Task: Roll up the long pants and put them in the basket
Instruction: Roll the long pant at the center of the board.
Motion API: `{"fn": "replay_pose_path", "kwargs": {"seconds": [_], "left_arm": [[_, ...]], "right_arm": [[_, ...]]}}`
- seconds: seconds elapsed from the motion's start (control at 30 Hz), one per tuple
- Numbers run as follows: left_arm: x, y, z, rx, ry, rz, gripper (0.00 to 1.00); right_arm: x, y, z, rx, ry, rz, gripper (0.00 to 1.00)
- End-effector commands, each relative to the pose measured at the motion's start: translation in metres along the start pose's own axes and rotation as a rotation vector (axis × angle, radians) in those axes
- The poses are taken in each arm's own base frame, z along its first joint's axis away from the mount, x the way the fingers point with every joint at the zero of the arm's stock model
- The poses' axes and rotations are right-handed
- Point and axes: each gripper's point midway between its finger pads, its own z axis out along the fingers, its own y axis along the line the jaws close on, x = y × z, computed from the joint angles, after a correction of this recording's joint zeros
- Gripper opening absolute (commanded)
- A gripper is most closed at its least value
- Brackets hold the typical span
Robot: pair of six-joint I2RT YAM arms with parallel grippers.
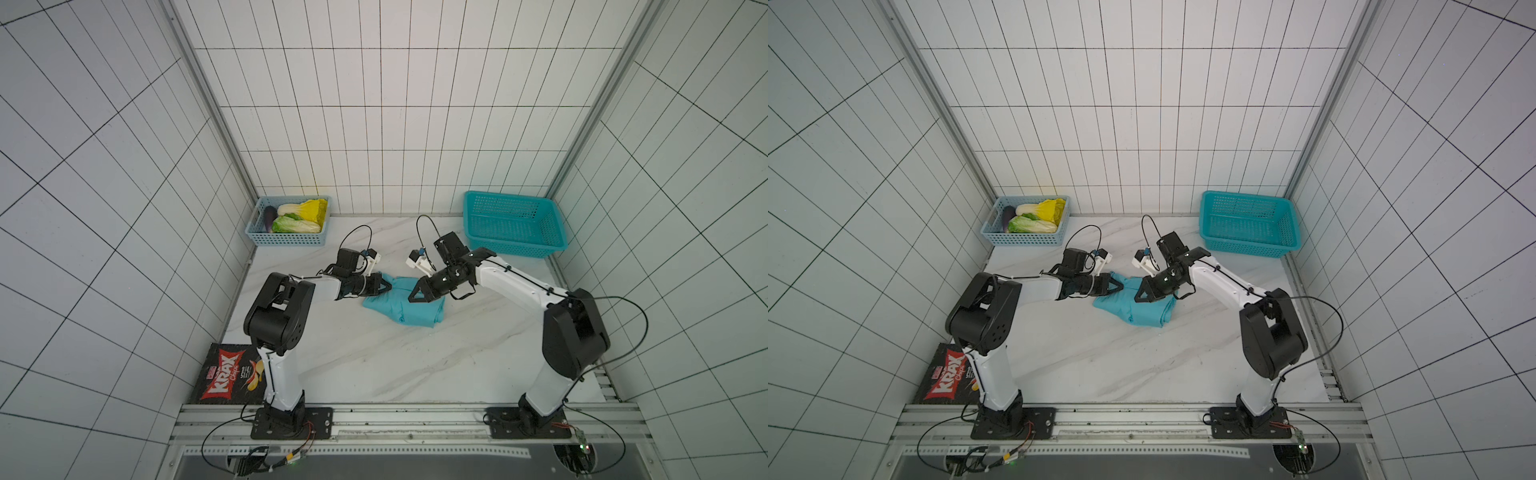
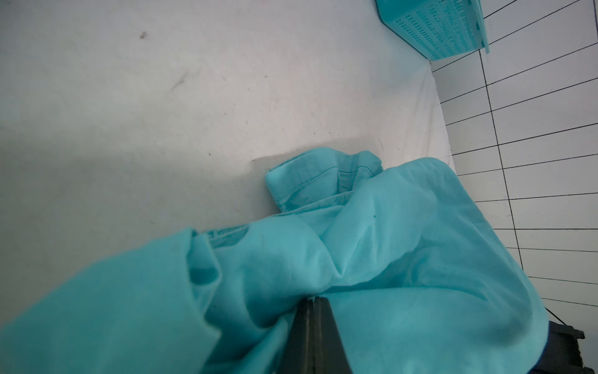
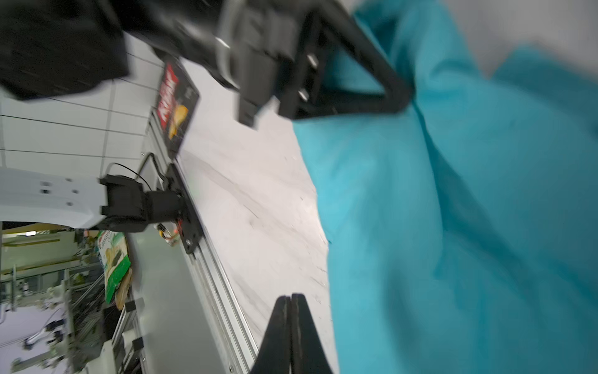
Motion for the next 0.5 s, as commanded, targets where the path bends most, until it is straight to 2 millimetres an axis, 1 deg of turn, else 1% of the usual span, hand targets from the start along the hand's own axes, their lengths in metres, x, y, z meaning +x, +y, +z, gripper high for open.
{"fn": "replay_pose_path", "kwargs": {"seconds": [0.0, 0.07, 0.1, 0.17, 0.23, 0.3, 0.37, 0.4, 0.43, 0.47], "left_arm": [[0.027, 0.045, -0.005, -0.169, 0.041, -0.074, 0.00], [0.027, 0.045, -0.006, -0.166, 0.037, -0.079, 0.00], [0.026, 0.044, -0.007, -0.164, 0.032, -0.080, 0.00], [0.023, 0.043, -0.011, -0.164, 0.017, -0.083, 0.00], [0.019, 0.039, -0.016, -0.156, 0.004, -0.080, 0.00], [0.014, 0.033, -0.021, -0.148, -0.007, -0.075, 0.00], [0.009, 0.026, -0.025, -0.145, -0.016, -0.071, 0.00], [0.007, 0.023, -0.027, -0.139, -0.019, -0.066, 0.00], [0.004, 0.020, -0.029, -0.135, -0.024, -0.062, 0.00], [0.002, 0.017, -0.031, -0.136, -0.027, -0.060, 0.00]], "right_arm": [[0.020, -0.055, 0.025, 0.073, 0.011, 0.119, 0.06], [0.037, -0.080, 0.039, 0.092, 0.049, 0.179, 0.03], [0.043, -0.089, 0.044, 0.106, 0.060, 0.193, 0.03], [0.057, -0.101, 0.054, 0.107, 0.080, 0.222, 0.03], [0.060, -0.104, 0.058, 0.109, 0.080, 0.230, 0.04], [0.053, -0.097, 0.050, 0.134, 0.063, 0.183, 0.06], [0.042, -0.083, 0.031, 0.228, 0.049, 0.083, 0.08], [0.036, -0.076, 0.020, 0.293, 0.033, 0.026, 0.11], [0.028, -0.066, 0.006, 0.366, 0.002, -0.050, 0.18], [0.021, -0.052, -0.007, 0.419, -0.034, -0.131, 0.23]]}}
